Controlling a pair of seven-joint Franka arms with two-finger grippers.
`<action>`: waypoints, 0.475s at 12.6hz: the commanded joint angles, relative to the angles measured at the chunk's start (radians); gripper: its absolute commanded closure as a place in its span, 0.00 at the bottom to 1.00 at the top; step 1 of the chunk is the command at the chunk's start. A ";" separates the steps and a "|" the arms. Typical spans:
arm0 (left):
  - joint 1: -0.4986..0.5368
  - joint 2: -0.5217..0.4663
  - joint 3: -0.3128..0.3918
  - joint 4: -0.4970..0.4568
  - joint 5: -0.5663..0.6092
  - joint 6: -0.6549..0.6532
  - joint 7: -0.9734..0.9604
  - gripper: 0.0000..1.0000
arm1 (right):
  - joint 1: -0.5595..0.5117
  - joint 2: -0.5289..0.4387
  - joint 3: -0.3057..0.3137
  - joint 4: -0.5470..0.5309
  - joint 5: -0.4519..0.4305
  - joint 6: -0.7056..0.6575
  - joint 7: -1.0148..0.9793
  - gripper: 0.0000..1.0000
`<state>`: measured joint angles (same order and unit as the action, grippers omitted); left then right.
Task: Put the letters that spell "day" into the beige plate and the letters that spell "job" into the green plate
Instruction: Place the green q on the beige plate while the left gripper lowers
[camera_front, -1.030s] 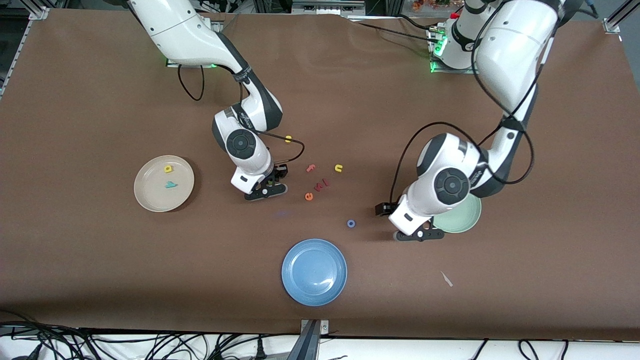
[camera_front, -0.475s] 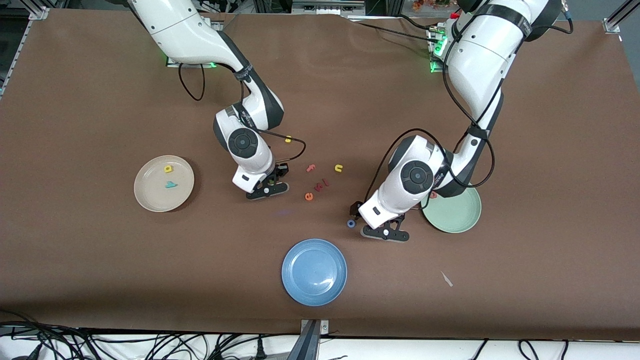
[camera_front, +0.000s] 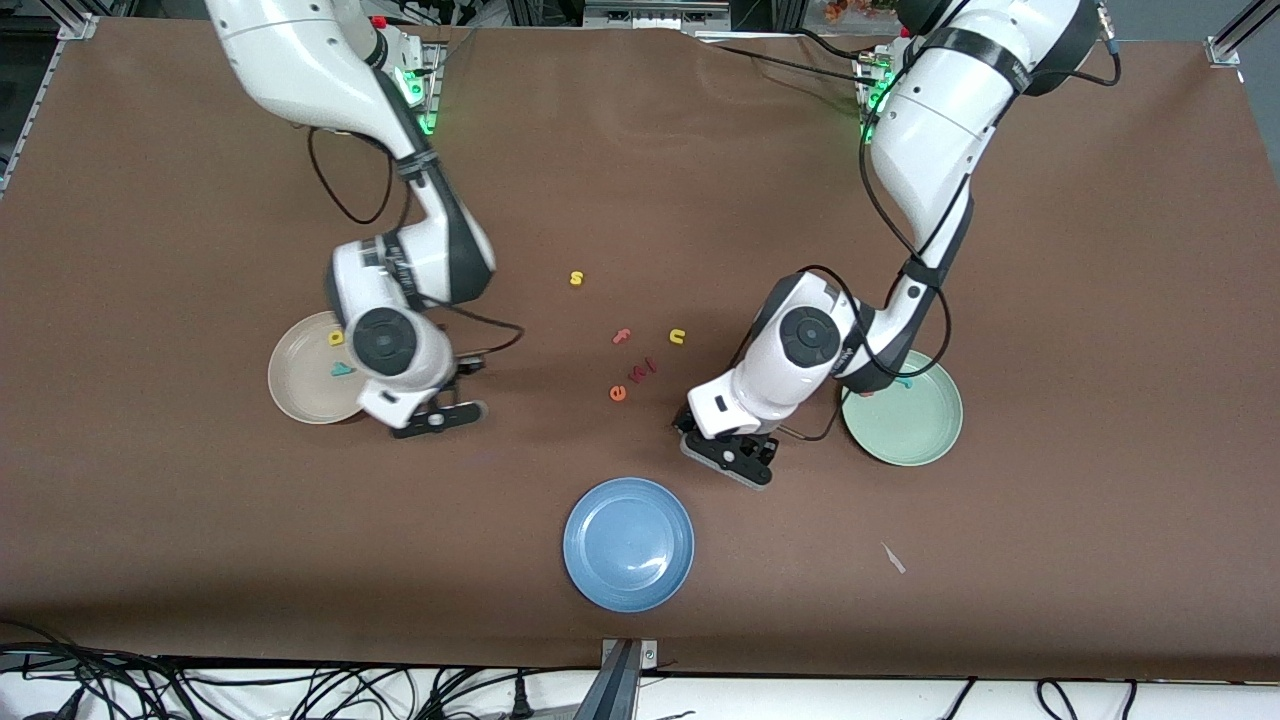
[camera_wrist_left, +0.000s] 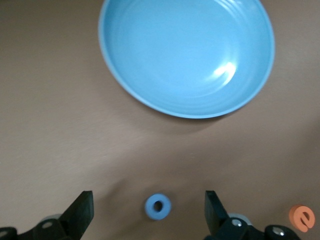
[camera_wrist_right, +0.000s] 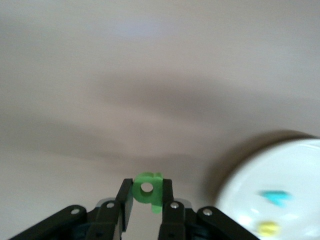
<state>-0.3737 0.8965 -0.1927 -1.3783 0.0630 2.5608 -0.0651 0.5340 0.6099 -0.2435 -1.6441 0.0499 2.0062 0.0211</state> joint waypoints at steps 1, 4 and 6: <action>-0.014 0.027 0.015 0.028 0.134 0.015 0.018 0.07 | -0.002 -0.064 -0.075 -0.132 0.004 0.043 -0.078 0.94; -0.016 0.022 0.012 0.010 0.146 0.013 0.016 0.10 | -0.029 -0.056 -0.125 -0.174 0.004 0.054 -0.084 0.94; -0.016 0.022 0.013 0.005 0.149 -0.002 0.018 0.11 | -0.086 -0.036 -0.125 -0.158 0.086 0.051 -0.041 0.01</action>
<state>-0.3816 0.9140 -0.1888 -1.3802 0.1824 2.5698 -0.0561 0.4888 0.5807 -0.3712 -1.7930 0.0682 2.0489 -0.0408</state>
